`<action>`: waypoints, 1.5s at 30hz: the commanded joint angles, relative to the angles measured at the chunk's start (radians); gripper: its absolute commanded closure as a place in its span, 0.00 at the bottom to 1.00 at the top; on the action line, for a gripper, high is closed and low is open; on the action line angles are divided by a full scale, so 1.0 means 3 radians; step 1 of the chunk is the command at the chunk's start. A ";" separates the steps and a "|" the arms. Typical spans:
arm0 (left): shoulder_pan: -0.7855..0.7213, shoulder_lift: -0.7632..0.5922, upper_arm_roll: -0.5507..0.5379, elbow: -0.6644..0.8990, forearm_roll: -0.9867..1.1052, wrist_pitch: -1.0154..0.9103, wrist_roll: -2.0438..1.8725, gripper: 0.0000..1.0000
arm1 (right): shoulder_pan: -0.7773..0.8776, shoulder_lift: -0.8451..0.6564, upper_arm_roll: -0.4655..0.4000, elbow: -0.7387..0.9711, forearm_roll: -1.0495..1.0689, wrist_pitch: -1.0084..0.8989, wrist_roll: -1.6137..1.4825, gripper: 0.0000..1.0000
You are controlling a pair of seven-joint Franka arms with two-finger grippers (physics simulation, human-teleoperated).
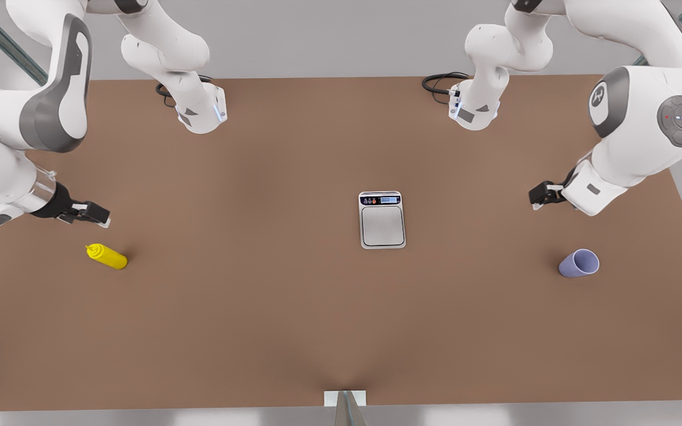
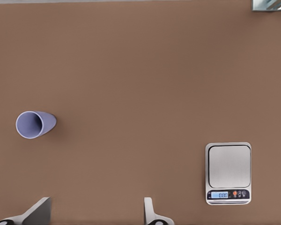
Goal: Move cup to the weight, pick up sauce bottle, pour sauce
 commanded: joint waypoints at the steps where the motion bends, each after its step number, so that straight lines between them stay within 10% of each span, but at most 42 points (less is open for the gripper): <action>1: -0.0004 0.0000 0.0002 0.0000 0.0020 -0.0005 -0.0003 0.00 | 0.0004 0.0006 0.0000 0.0005 0.0000 0.0005 0.0000 0.00; 11: 0.1530 0.0889 0.0063 -0.0905 -0.0384 0.1733 0.1536 0.00 | 0.0004 0.0016 0.0000 0.0026 0.0000 -0.0001 0.0000 0.00; 30: 0.1663 0.1513 0.0064 -0.1089 -0.0645 0.2474 0.1531 0.00 | 0.0060 0.0077 0.0061 0.0220 -0.0041 -0.0001 0.0005 0.00; 31: 0.1658 0.1534 0.0069 -0.1089 -0.0722 0.2500 0.1526 0.03 | 0.0065 0.0077 0.0061 0.0220 -0.0051 -0.0001 0.0010 0.00; 34: 0.1663 0.1549 0.0069 -0.1089 -0.0717 0.2490 0.1480 0.68 | 0.0065 0.0047 0.0066 0.0184 -0.0061 -0.0001 0.0020 0.00; 45: 0.1658 0.1554 0.0063 -0.1115 -0.0717 0.2428 0.1367 0.79 | 0.0050 -0.0004 0.0169 0.0128 -0.0056 0.0015 0.0031 0.00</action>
